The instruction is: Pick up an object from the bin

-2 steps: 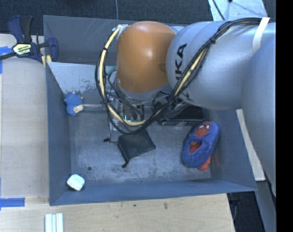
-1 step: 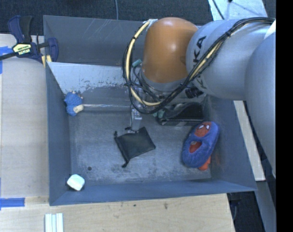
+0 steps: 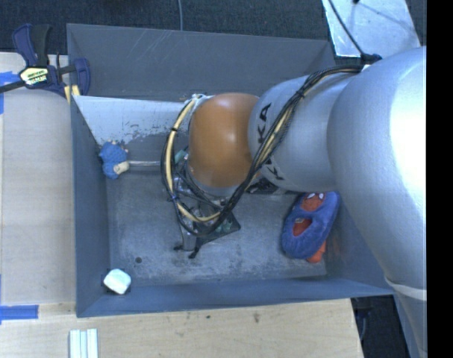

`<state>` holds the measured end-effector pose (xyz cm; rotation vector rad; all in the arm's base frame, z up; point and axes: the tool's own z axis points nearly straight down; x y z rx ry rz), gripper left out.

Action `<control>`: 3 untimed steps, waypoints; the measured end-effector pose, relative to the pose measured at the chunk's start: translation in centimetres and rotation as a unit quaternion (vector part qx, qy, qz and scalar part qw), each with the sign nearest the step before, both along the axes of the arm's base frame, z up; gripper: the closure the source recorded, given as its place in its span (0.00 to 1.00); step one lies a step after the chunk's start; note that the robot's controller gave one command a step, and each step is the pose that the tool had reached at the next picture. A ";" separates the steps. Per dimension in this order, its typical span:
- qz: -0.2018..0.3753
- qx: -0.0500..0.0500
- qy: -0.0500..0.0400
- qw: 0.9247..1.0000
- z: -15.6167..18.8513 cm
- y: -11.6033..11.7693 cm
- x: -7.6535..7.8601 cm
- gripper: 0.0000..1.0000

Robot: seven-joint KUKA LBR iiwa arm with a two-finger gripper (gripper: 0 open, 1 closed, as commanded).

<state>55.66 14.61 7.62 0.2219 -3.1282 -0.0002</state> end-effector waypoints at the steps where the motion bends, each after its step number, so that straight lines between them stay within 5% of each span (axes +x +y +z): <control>1: 0.049 0.000 -0.008 0.999 7.5 -4.8 -0.5 0.00; 2: 0.152 0.001 -0.004 0.988 -0.8 -7.0 3.5 0.00; 3: 0.151 0.001 -0.006 0.989 -0.5 -6.9 3.7 1.00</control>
Offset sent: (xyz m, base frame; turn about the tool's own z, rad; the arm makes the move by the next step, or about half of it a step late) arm -0.0073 -0.0451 0.0710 -0.1028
